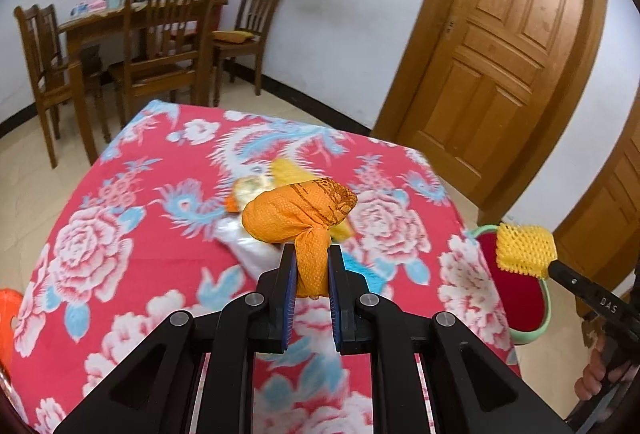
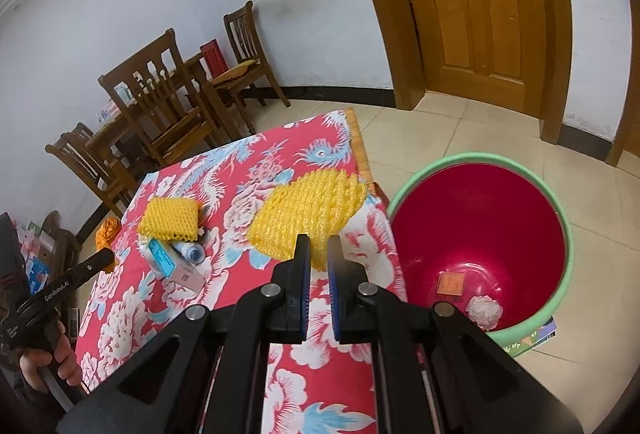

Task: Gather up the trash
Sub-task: 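Carry both items over the red bucket and open both tools to drop them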

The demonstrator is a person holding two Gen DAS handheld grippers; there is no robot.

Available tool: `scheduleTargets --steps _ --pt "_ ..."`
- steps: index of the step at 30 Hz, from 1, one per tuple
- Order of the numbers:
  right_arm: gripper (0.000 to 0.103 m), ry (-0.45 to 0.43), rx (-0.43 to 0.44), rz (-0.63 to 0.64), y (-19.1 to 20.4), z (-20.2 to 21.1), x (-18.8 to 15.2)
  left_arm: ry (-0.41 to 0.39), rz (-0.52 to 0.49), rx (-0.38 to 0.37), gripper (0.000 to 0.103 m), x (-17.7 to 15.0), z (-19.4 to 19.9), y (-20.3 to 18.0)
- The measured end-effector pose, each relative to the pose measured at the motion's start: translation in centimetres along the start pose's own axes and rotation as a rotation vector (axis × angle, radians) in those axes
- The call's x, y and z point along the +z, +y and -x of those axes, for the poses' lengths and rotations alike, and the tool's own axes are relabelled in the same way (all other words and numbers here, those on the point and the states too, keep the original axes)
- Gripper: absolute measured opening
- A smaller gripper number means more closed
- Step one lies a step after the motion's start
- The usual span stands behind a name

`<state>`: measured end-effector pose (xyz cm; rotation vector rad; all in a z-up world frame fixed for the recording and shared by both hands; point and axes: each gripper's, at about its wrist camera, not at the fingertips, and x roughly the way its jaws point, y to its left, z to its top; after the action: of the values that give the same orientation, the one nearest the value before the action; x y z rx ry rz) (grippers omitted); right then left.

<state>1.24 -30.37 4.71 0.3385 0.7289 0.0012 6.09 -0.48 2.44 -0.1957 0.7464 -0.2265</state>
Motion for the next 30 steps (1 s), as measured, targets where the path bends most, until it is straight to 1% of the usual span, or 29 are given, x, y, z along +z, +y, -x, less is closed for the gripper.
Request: scheduleTargets --steps 9,16,20,27,30 --pt "0.01 -0.021 -0.026 -0.054 -2.9 0.8 0.3 0.02 -0.069 -0.069 0.014 0.4 -1.4 -4.7" --pt "0.01 -0.035 -0.074 -0.102 -5.6 1.3 0.5 0.05 -0.146 -0.136 0.014 0.1 -3.0 -9.1" --pt "0.01 -0.029 -0.101 -0.137 -7.5 1.1 0.2 0.069 -0.183 -0.165 0.014 -0.1 -3.8 -11.4" --pt "0.01 -0.017 -0.137 -0.183 -10.2 0.9 -0.4 0.103 -0.231 -0.199 0.014 -0.5 -5.3 -14.4" --pt "0.01 -0.021 -0.178 -0.187 -11.0 0.7 -0.6 0.123 -0.256 -0.202 0.014 -0.9 -6.2 -15.6"
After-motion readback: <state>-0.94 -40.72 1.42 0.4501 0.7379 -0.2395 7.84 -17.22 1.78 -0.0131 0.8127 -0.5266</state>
